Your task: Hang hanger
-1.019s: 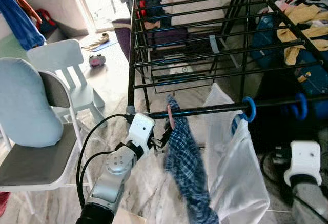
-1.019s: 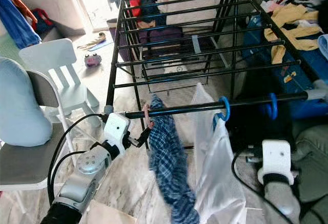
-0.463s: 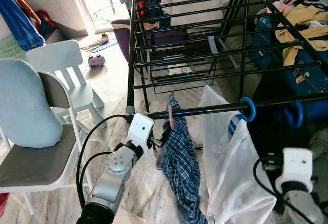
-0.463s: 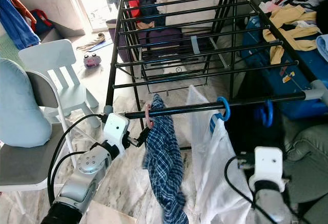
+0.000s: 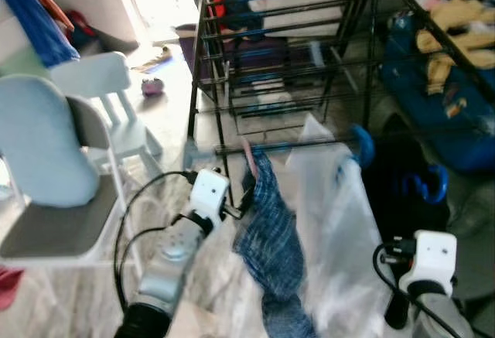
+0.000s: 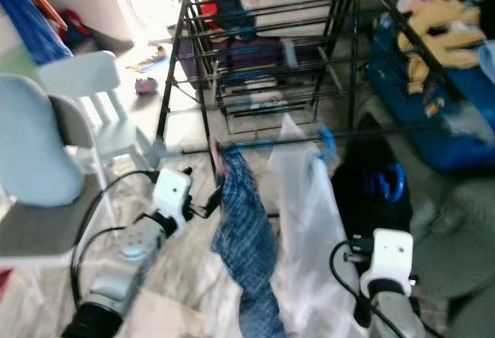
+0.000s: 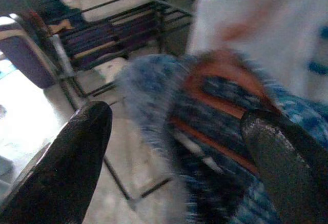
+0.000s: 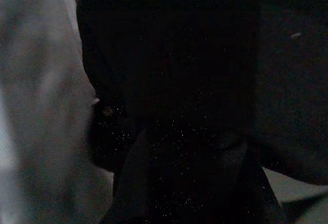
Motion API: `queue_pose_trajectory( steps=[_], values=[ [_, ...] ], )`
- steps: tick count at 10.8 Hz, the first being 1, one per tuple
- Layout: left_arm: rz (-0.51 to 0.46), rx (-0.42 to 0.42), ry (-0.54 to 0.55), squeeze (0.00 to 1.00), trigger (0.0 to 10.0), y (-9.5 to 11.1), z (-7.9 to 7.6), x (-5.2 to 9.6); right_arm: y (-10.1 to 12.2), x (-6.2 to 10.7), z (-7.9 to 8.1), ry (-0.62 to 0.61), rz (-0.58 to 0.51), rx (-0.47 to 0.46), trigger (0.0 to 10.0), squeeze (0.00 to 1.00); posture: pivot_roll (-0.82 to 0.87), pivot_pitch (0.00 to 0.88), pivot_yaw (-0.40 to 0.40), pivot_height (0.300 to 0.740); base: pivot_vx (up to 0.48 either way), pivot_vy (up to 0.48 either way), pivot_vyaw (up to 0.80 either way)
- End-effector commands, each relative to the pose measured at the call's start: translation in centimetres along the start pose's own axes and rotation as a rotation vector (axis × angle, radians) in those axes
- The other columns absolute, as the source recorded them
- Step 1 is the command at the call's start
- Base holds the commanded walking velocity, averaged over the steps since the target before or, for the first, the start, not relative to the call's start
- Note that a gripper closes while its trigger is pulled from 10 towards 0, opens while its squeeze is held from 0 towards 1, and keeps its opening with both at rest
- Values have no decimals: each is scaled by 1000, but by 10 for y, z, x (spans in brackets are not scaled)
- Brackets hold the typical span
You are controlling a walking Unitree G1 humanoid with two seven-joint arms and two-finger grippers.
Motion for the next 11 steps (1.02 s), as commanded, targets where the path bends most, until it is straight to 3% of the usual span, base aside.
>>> queue_pose_trajectory(
  steps=[1, 7, 9, 11],
  values=[
    [0, -15, 17, 0, 10000, 1, 6, 1, 15, -3, -1, 0, -50, -19, 10000, 0, -272, 0, 92, 740, -307, -270, 0],
    [-5, -19, 46, 0, 10000, 0, 11, 2, 14, -9, -1, 17, -35, -17, 10000, 0, -266, 0, 88, 740, -303, -218, 0],
    [1, -24, 192, 0, 10000, -2, 50, 23, 25, -18, 6, 71, -72, -12, 10000, 0, -217, 0, 71, 740, -124, 0, 0],
    [-7, -45, 307, 0, 10000, 0, 82, 42, 32, -32, 30, 167, -80, -16, 10000, 0, -149, 0, 24, 740, 0, 0, 0]
  ],
)
Point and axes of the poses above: a point about 5 cm out from each wrist's last joint towards the gripper, its own x axis pointing back from the gripper into the wrist, its own y axis along the axis of the wrist's last joint, z = x × y, the point moved 6 cm from there along -x, pointing out of the wrist towards the gripper, and after that the axes turned 2 degrees about x, right-handed, at the moved point
